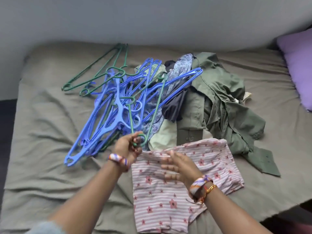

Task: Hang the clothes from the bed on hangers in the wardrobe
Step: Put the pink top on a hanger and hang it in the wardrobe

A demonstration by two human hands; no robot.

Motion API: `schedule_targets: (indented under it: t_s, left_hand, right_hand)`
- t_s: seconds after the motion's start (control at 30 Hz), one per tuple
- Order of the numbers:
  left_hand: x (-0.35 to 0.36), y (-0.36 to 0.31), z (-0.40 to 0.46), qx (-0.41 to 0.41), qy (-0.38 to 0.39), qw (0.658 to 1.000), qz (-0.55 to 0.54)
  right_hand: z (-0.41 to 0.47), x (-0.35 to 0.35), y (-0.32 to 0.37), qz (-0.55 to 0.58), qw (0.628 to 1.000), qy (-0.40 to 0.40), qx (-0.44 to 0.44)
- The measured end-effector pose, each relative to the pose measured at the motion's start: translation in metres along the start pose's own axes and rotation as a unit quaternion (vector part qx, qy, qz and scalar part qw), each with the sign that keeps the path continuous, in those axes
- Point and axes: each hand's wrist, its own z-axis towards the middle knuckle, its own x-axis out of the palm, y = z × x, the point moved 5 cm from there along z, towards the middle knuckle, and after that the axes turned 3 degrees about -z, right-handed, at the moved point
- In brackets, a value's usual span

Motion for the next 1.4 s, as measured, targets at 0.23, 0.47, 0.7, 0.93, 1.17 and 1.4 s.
schedule_targets:
  t_s: [0.23, 0.47, 0.7, 0.93, 1.17, 1.4]
  left_hand:
    - [-0.054, 0.131, -0.09, -0.151, 0.021, 0.985, 0.083]
    - [-0.097, 0.091, -0.078, 0.193, -0.125, 0.79, 0.568]
    - [-0.158, 0.058, -0.018, 0.176, -0.234, 0.642, 0.709]
    - [-0.154, 0.094, -0.041, 0.336, -0.221, 0.756, 0.517]
    - [-0.163, 0.053, -0.065, 0.376, -0.251, 0.691, 0.564]
    - [-0.13, 0.03, -0.079, 0.386, -0.349, 0.71, 0.474]
  right_hand:
    - [-0.011, 0.004, -0.024, 0.1, 0.994, -0.012, 0.045]
    - [-0.012, -0.001, -0.049, 0.135, 0.986, -0.077, -0.058]
    - [0.009, -0.01, -0.093, 0.181, 0.967, -0.144, -0.104]
    - [0.024, 0.004, -0.107, 0.258, 0.948, -0.131, -0.129]
    - [0.026, -0.049, -0.088, 0.442, 0.882, -0.058, -0.154]
    - [0.029, -0.042, -0.131, 0.496, 0.832, 0.222, -0.112]
